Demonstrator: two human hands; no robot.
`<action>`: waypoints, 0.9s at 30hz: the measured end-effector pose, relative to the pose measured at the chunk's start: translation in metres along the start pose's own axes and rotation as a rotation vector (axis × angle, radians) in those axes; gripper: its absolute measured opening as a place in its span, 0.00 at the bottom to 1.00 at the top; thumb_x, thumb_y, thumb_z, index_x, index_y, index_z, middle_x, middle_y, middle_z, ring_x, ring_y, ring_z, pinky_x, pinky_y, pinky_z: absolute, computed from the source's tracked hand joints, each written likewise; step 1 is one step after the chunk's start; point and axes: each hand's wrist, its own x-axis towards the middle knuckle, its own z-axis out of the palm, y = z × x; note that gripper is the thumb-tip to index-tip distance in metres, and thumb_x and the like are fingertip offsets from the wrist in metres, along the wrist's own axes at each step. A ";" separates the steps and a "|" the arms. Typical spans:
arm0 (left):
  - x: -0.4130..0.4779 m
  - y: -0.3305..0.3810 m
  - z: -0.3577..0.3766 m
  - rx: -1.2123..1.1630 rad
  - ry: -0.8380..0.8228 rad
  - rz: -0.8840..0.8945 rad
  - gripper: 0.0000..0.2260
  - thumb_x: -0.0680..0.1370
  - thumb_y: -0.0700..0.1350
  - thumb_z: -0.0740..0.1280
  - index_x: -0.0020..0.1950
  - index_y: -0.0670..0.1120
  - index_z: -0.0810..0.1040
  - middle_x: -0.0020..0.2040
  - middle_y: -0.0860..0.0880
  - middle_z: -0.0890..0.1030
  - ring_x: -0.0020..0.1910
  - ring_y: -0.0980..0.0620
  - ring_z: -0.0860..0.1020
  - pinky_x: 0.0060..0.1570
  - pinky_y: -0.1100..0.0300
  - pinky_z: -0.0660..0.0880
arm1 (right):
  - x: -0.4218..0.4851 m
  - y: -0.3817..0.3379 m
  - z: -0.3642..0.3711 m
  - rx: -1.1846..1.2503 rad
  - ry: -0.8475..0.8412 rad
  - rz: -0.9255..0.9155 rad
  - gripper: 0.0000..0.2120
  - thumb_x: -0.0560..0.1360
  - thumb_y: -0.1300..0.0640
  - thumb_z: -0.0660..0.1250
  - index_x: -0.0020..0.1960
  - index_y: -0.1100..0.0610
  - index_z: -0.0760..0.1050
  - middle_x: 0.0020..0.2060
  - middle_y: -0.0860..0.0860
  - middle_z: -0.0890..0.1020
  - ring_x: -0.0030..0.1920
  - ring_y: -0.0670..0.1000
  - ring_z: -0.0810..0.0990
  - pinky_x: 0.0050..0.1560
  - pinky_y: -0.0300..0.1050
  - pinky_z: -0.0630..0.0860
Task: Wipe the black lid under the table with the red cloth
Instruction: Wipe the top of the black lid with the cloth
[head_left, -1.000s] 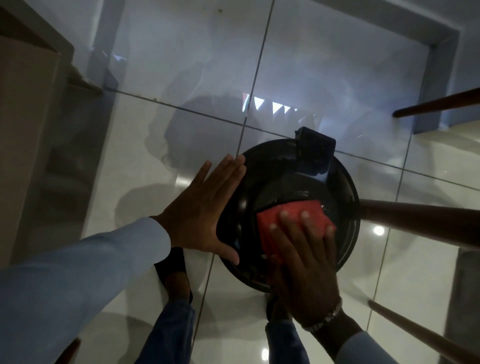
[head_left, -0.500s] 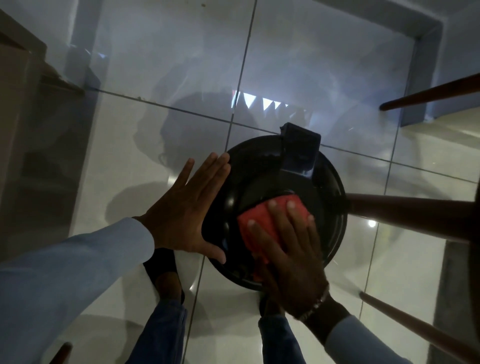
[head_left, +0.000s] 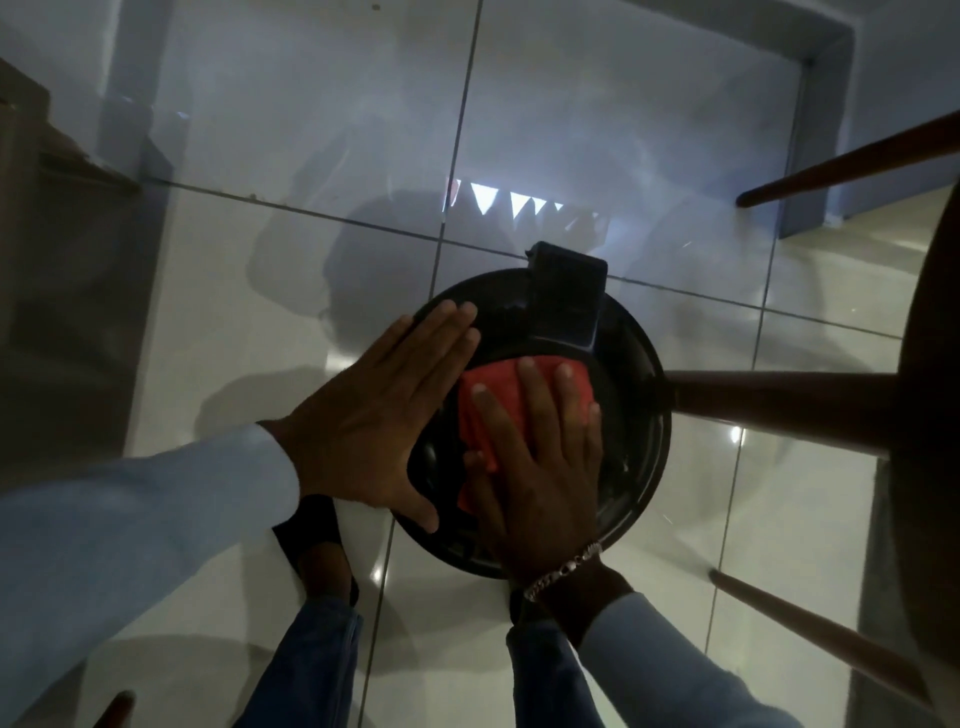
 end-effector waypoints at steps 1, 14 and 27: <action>0.002 0.000 -0.001 -0.004 -0.008 0.006 0.66 0.57 0.81 0.61 0.79 0.40 0.40 0.81 0.40 0.41 0.80 0.42 0.41 0.77 0.46 0.42 | 0.003 -0.002 -0.001 0.018 -0.016 0.022 0.29 0.76 0.40 0.61 0.74 0.46 0.61 0.77 0.55 0.63 0.78 0.63 0.57 0.75 0.68 0.54; 0.003 0.004 -0.013 0.016 -0.095 -0.018 0.68 0.56 0.80 0.63 0.78 0.40 0.38 0.81 0.41 0.39 0.80 0.43 0.39 0.77 0.50 0.39 | 0.008 0.009 -0.017 0.077 0.038 0.017 0.26 0.72 0.45 0.68 0.68 0.49 0.69 0.71 0.57 0.70 0.74 0.65 0.64 0.72 0.72 0.60; 0.004 0.001 -0.009 -0.025 -0.071 -0.002 0.67 0.56 0.79 0.64 0.79 0.41 0.39 0.81 0.41 0.41 0.80 0.43 0.41 0.77 0.45 0.47 | -0.027 -0.001 -0.005 0.181 0.140 0.580 0.30 0.77 0.43 0.58 0.75 0.54 0.60 0.78 0.62 0.61 0.79 0.65 0.56 0.77 0.66 0.55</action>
